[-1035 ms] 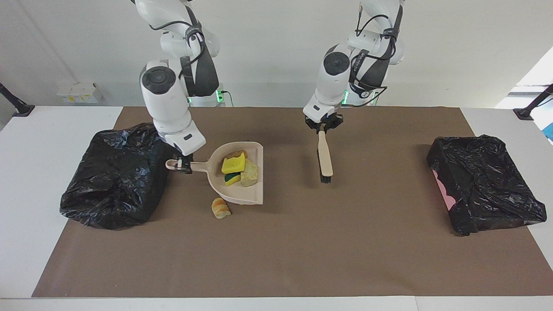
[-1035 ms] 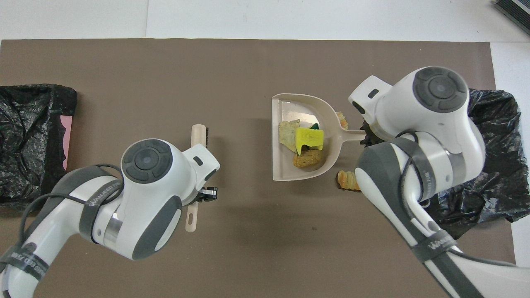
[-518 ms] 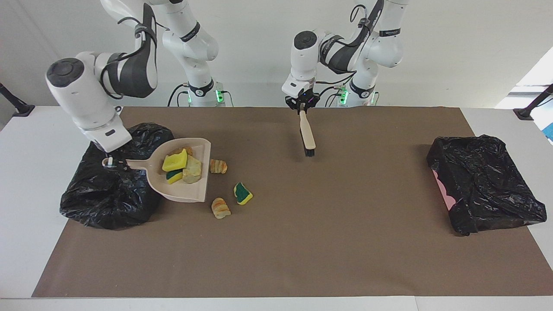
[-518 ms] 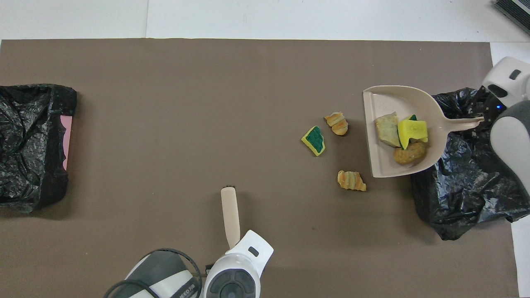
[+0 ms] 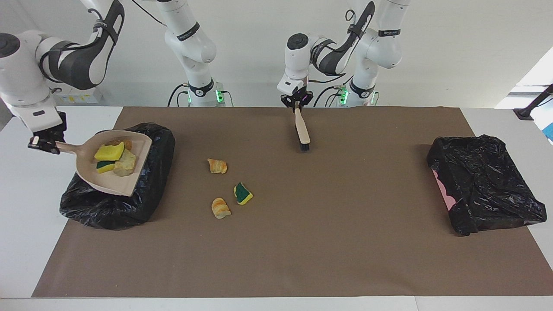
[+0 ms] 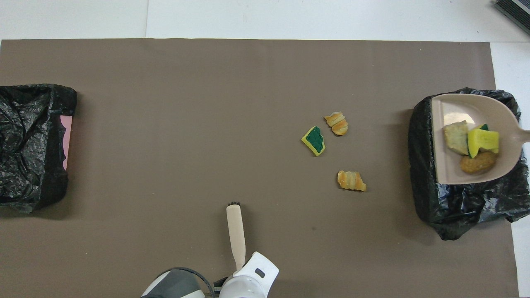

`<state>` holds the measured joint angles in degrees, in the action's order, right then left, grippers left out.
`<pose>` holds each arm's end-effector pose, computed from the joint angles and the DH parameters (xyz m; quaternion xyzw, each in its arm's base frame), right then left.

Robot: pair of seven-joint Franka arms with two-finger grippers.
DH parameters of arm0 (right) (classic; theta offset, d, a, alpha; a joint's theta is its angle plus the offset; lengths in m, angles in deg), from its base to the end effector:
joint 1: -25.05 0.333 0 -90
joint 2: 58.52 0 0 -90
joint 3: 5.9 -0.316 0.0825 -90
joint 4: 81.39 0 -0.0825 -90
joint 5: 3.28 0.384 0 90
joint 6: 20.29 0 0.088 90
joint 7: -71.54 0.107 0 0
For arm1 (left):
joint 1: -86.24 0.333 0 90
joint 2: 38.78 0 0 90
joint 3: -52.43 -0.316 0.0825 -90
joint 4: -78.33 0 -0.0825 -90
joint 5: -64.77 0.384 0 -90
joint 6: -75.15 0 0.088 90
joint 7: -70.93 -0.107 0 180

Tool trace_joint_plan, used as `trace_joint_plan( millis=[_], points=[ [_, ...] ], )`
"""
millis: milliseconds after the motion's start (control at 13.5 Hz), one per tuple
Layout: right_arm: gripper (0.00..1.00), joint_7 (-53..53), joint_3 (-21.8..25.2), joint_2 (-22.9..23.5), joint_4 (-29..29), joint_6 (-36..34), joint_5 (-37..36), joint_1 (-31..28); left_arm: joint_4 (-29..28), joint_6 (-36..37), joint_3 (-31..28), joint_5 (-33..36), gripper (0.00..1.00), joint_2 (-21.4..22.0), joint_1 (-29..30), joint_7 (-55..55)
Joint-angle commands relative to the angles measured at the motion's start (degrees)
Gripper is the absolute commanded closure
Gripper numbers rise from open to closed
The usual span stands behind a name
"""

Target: Sweep and dump trash in bin

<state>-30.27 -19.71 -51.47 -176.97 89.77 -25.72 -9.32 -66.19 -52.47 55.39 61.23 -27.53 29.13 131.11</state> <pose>0.5637 -0.2479 0.5448 0.7106 0.6789 -0.1194 0.1409 0.2144 -0.3756 0.3407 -0.9984 -0.0217 0.0406 0.0335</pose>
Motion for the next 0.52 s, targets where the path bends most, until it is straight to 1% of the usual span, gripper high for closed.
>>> trace_joint_plan(
  millis=[0, 148, 222, 370, 444],
  points=[
    [1.0, 0.21, -0.43, -3.53, -3.46, 1.29, -6.88, 0.09, -2.08, -1.49, -1.12, -1.81, 1.0, 1.67, -1.69, -0.23],
    [1.0, 4.05, -0.43, -6.51, -8.98, 5.22, -11.63, 0.71, -2.08, -1.49, -1.12, -2.96, 1.0, 1.67, -1.69, -1.19],
    [1.0, 6.86, -0.51, -8.61, -12.31, 7.33, -15.14, 0.97, -2.17, -1.49, -1.12, -3.05, 1.0, 1.49, -1.69, -2.07],
    [1.0, 13.28, -0.52, -12.05, -17.6, 8.15, -19.9, 3.51, -2.43, -1.49, -1.12, -3.23, 1.0, 1.49, -1.6, -3.74],
    [1.0, 14.61, -0.52, -12.93, -18.58, 7.89, -21.66, 3.52, -2.52, -1.49, -1.12, -3.75, 1.0, 1.32, -1.6, -4.88]
  ],
)
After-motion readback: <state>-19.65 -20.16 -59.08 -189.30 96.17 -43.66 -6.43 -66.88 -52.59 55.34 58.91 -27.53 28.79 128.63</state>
